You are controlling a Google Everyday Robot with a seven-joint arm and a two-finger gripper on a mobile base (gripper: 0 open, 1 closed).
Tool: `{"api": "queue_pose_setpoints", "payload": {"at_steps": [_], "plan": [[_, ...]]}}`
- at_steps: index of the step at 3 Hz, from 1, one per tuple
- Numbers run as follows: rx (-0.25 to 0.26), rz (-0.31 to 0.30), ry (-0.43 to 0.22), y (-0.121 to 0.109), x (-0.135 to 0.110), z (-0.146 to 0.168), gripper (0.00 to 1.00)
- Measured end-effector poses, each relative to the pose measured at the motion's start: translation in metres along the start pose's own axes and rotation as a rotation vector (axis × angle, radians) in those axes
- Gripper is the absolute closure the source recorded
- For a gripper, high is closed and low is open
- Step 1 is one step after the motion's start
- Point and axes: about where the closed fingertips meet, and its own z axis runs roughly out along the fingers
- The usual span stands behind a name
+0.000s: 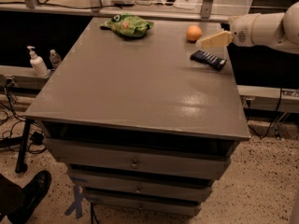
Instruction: Pick orange
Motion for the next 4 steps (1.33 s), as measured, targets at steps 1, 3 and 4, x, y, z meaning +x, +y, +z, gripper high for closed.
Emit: {"api": "queue_pose_setpoints", "payload": {"at_steps": [1, 3, 4], "plan": [[0.005, -0.004, -0.014, -0.016, 0.004, 0.028, 0.0], [-0.021, 0.007, -0.016, -0.027, 0.012, 0.079, 0.0], [-0.027, 0.037, -0.015, -0.032, 0.02, 0.1, 0.0]]}}
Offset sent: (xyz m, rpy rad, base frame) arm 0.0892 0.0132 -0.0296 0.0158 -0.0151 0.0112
